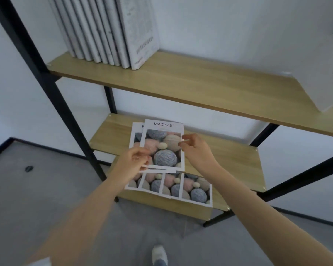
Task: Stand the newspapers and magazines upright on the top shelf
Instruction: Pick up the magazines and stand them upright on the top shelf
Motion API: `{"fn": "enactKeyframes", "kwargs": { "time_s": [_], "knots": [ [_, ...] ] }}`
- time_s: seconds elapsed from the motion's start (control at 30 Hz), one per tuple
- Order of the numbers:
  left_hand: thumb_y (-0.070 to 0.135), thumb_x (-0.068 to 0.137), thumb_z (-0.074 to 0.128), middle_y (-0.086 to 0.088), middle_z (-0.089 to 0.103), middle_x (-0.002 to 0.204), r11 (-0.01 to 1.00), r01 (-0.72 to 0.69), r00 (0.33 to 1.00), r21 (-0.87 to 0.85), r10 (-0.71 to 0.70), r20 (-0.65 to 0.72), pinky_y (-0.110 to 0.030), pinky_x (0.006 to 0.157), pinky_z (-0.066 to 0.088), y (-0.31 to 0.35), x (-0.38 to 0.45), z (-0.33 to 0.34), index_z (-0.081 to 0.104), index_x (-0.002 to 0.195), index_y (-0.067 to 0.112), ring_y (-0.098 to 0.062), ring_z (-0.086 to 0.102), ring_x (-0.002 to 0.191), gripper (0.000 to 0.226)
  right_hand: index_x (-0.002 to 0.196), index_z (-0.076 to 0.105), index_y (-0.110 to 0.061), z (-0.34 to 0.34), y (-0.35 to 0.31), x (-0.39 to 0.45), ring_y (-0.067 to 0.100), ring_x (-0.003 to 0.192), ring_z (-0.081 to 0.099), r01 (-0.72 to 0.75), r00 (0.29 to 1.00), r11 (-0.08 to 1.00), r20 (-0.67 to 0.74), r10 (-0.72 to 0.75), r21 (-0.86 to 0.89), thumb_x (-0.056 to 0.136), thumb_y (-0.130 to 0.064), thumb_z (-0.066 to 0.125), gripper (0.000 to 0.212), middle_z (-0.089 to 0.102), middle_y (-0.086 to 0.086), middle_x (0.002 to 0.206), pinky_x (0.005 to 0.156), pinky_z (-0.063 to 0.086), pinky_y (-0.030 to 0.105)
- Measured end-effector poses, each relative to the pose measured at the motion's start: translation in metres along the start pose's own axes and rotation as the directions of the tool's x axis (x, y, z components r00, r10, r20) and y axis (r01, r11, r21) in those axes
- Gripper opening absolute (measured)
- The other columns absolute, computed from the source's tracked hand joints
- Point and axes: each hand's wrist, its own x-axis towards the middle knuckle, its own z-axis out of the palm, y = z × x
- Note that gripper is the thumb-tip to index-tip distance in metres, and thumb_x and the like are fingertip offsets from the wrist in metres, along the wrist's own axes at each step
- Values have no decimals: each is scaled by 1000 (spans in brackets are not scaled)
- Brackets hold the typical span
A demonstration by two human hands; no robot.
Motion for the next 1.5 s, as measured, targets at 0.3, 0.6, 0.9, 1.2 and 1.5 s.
{"fn": "enactKeyframes", "kwargs": {
  "time_s": [0.3,0.6,0.9,1.2,1.5],
  "knots": [
    [16,88,54,1,67,106,959,246,953,139,-213,-216,-27,74,50,-61,92,-33,67,109,19,-11,61,88,24,139,38,-1,108,9,123,28,94,56,-94,958,960,239,160,-263,92,-20,47,51,56,13,107,69,44,31],
    [8,89,48,2,46,69,861,461,855,215,-366,-368,-35,70,47,-91,145,-35,41,64,22,-21,49,75,29,148,6,-6,176,25,180,41,135,28,-114,948,734,148,282,-669,93,-51,43,80,18,18,153,104,33,54],
    [7,85,52,-14,68,94,877,477,845,-53,-474,-247,-41,74,58,-98,139,-27,60,95,12,-27,64,82,14,150,-17,-21,202,42,177,50,140,-17,-269,896,715,105,432,-645,92,-46,51,93,-20,18,157,103,11,75],
    [25,91,57,-8,74,89,883,465,884,-65,-467,-10,-38,71,61,-90,100,2,64,105,20,-23,72,78,17,149,-11,-11,178,63,136,45,142,3,-95,875,710,282,394,-698,82,-52,55,103,1,25,155,112,12,62],
    [14,91,57,-15,64,75,952,295,942,-85,-304,-141,-46,75,57,-62,32,14,61,75,12,-28,65,72,16,145,20,-1,122,37,66,32,123,51,74,959,720,247,138,-690,96,-13,41,54,48,19,134,98,43,35]
  ]
}}
